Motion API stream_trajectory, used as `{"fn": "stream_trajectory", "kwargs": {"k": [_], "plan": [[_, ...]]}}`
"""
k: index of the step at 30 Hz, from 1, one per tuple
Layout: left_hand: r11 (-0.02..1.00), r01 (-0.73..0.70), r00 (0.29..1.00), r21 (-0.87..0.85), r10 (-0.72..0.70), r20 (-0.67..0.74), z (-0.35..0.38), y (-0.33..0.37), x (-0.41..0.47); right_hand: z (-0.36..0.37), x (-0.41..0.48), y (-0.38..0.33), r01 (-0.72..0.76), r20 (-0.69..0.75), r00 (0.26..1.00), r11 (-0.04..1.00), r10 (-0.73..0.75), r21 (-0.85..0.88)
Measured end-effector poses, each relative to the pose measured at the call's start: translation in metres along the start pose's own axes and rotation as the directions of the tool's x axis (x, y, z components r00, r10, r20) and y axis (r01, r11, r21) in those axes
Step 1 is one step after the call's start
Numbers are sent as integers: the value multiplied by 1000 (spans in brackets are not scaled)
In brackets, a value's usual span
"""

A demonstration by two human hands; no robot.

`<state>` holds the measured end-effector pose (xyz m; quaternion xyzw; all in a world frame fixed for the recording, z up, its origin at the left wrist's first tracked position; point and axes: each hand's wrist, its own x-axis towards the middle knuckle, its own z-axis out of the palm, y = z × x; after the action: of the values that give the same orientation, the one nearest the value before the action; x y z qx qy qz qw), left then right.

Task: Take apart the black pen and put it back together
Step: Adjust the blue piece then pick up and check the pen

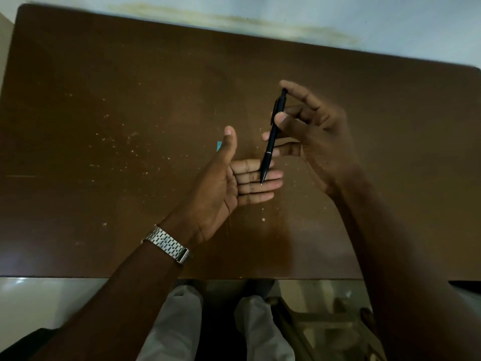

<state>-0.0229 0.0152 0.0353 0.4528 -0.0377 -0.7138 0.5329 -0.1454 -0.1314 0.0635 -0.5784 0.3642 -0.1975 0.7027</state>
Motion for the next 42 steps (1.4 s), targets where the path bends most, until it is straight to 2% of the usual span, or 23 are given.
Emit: {"fn": "stream_trajectory", "kwargs": {"k": [22,32,36,39,42], "plan": [[1000,-20,1000,-19,20,-6,3,3,0,2,3,-8,97,37,995,987,-93,-131],[999,-35,998,-35,37,53,-3,1,3,2,4,-7,91,35,996,990,-88,-108],[995,-72,997,68,72,2,-4,-3,3,3,4,-2,32,12,999,997,-31,-73],[968,-115,986,222,138,-91,-5,-8,4,3,6,7,-30,-26,999,997,28,-73],[900,-151,953,409,242,-181,-8,-15,5,4,10,20,-134,-83,988,988,127,-73]]}}
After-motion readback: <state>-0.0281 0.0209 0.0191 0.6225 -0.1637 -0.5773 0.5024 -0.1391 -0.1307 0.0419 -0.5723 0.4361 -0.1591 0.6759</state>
